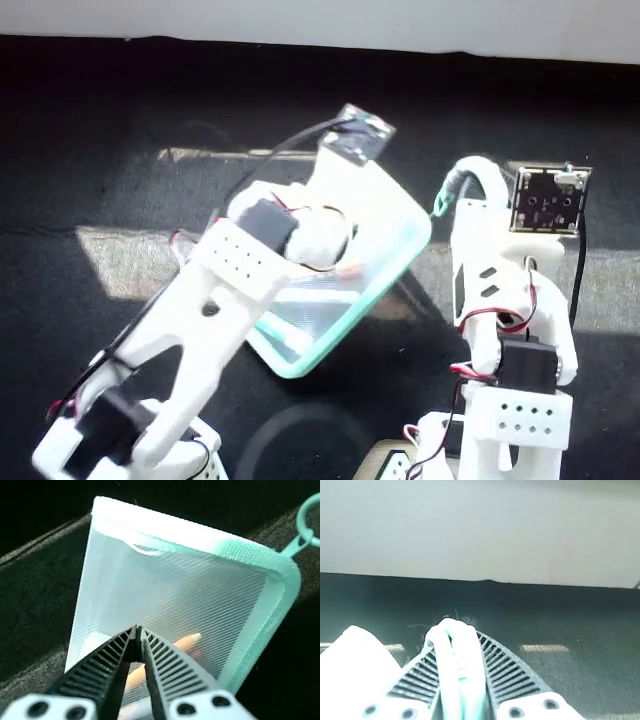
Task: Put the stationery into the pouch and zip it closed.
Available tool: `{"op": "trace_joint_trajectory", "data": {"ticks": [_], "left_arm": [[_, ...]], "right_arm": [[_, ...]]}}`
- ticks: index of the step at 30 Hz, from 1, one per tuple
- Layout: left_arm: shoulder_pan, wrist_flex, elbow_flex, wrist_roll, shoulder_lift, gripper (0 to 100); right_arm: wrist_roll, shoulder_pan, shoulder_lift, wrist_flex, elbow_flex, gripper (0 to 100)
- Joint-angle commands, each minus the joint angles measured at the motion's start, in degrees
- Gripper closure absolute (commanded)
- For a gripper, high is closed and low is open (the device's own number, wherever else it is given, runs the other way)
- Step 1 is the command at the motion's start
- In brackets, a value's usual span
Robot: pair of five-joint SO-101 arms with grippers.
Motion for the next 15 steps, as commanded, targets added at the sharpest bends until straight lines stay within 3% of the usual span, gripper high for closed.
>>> {"op": "trace_joint_trajectory", "data": {"ticks": [1, 10, 15], "left_arm": [[-0.92, 0.88, -0.4, -0.26, -9.01, 99], [3.21, 1.05, 0.31, -0.26, -18.42, 98], [4.53, 1.23, 0.4, -0.09, -20.53, 85]], "right_arm": [[2.73, -4.18, -1.27, 0.4, -9.98, 99.2], [6.86, -6.55, 12.35, 4.88, -32.4, 99.2], [7.12, -6.64, 21.14, 11.74, -46.37, 99.2]]}}
